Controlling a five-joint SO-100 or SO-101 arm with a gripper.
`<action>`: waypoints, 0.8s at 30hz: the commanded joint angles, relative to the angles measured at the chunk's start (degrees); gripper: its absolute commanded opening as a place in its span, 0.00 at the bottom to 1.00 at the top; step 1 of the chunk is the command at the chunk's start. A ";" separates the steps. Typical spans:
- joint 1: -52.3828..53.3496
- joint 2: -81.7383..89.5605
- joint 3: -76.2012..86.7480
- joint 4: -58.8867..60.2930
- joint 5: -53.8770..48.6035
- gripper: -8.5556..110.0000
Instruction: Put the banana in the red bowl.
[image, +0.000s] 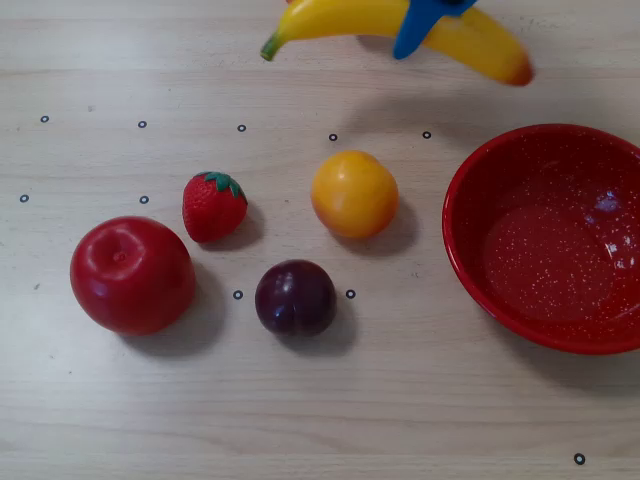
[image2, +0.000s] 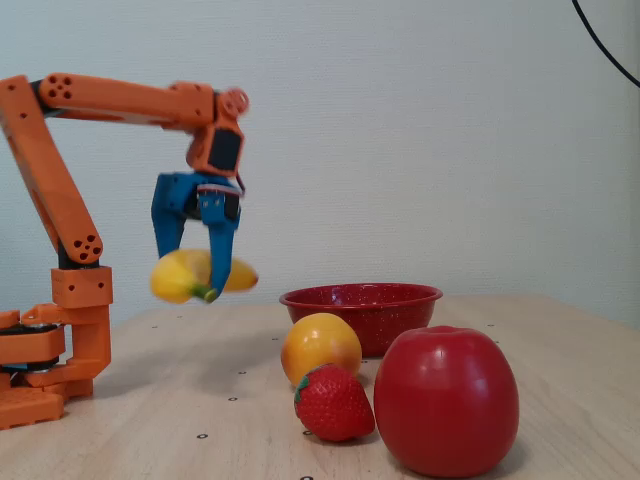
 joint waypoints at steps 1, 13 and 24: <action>1.23 5.27 -8.26 5.19 1.49 0.07; 2.02 5.89 -23.12 -4.31 16.35 0.07; 1.41 2.99 -17.84 -34.72 36.04 0.07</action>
